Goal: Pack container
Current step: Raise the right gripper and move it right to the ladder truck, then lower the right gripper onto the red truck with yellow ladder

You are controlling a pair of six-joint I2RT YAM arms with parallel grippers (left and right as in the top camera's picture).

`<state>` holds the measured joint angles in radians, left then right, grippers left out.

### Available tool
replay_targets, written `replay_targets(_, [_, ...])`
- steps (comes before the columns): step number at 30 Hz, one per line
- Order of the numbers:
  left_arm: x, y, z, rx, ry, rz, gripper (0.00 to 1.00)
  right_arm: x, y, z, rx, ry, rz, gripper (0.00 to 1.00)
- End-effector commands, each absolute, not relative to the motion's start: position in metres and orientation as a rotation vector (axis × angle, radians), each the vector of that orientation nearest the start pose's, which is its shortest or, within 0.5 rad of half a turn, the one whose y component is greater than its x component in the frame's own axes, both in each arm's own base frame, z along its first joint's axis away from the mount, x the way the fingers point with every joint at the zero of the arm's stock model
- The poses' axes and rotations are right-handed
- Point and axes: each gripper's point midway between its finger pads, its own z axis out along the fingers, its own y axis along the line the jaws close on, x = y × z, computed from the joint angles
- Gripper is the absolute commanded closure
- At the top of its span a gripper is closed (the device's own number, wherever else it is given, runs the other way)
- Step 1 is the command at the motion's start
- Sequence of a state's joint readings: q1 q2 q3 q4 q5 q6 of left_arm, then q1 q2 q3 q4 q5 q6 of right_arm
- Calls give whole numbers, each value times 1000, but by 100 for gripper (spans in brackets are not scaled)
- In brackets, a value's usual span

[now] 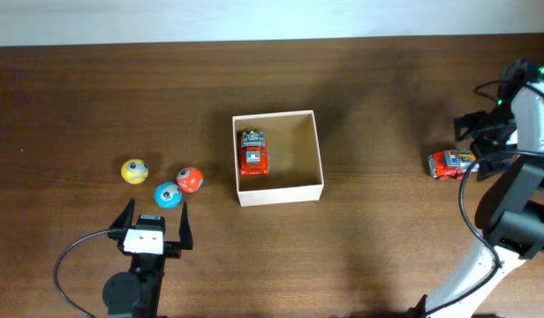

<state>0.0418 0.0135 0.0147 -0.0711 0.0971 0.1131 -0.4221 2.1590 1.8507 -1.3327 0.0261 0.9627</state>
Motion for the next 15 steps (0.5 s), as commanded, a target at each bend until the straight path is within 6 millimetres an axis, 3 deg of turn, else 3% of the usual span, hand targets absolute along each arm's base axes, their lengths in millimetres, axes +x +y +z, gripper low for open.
replay_targets(1, [246, -5, 159, 139, 1635, 58, 1, 367, -168, 67, 2047, 2423, -58, 1])
replay_targets(11, [246, -5, 159, 139, 1635, 58, 1, 370, -171, 49, 2026, 2403, -62, 1])
replay_targets(15, [246, -5, 159, 139, 1635, 58, 1, 371, -168, 38, 1943, 2463, -60, 1])
